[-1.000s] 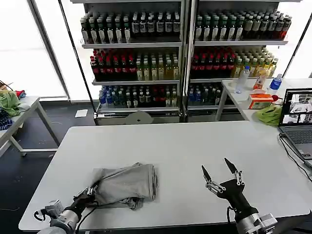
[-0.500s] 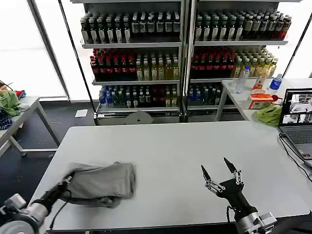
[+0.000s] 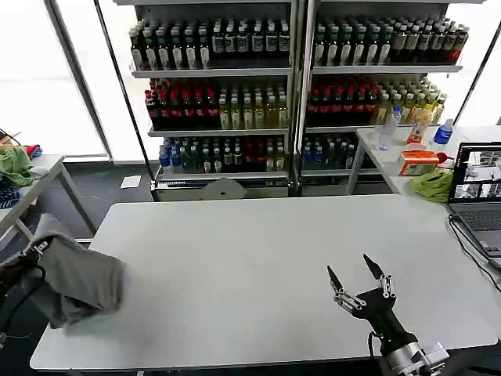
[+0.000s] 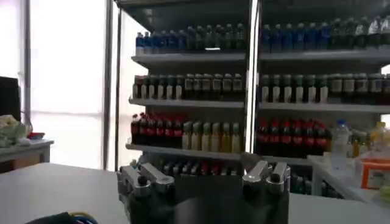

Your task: Fold and organize the clothes.

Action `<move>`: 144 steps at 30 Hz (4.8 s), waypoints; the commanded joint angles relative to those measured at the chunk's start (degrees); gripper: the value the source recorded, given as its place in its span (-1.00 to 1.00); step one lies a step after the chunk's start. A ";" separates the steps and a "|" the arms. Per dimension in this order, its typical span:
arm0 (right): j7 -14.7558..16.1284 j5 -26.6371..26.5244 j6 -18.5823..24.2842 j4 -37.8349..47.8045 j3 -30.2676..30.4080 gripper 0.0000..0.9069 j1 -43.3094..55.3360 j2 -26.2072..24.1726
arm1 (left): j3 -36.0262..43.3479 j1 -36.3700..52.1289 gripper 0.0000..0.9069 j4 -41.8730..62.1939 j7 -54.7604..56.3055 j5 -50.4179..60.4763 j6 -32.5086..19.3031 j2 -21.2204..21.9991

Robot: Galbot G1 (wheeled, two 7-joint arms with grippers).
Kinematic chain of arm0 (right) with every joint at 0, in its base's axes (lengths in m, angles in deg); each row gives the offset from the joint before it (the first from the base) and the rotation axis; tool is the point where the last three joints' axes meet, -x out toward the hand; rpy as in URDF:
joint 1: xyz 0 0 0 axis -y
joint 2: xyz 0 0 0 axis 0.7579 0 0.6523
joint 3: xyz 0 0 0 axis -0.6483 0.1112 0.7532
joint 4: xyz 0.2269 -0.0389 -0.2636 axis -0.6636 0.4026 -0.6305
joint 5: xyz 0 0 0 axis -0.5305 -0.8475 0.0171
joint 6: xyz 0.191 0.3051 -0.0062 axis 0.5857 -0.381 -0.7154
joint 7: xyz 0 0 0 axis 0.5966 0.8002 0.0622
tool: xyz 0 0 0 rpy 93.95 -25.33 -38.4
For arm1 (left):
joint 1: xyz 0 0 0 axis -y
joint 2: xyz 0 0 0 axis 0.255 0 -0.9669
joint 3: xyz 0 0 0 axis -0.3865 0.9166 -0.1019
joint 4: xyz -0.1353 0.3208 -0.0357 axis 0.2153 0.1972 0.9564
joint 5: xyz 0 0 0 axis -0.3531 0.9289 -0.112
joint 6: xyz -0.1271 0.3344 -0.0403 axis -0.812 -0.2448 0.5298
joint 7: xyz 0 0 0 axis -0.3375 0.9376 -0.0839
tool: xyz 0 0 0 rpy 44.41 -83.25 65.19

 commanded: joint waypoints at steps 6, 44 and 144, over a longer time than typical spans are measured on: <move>-0.01 -0.43 1.00 -0.27 -2.49 1.00 -2.04 0.82 | 30.02 8.21 -1.00 -8.41 2.17 13.81 0.57 1.11; -13.14 -25.01 -30.62 11.54 21.69 1.00 25.28 -0.94 | 46.29 33.05 1.00 2.54 -1.18 22.89 -4.78 19.27; -15.57 -1.67 -17.78 10.43 27.57 1.00 29.35 0.46 | 22.56 14.21 1.00 -3.08 -7.54 29.25 -9.78 15.96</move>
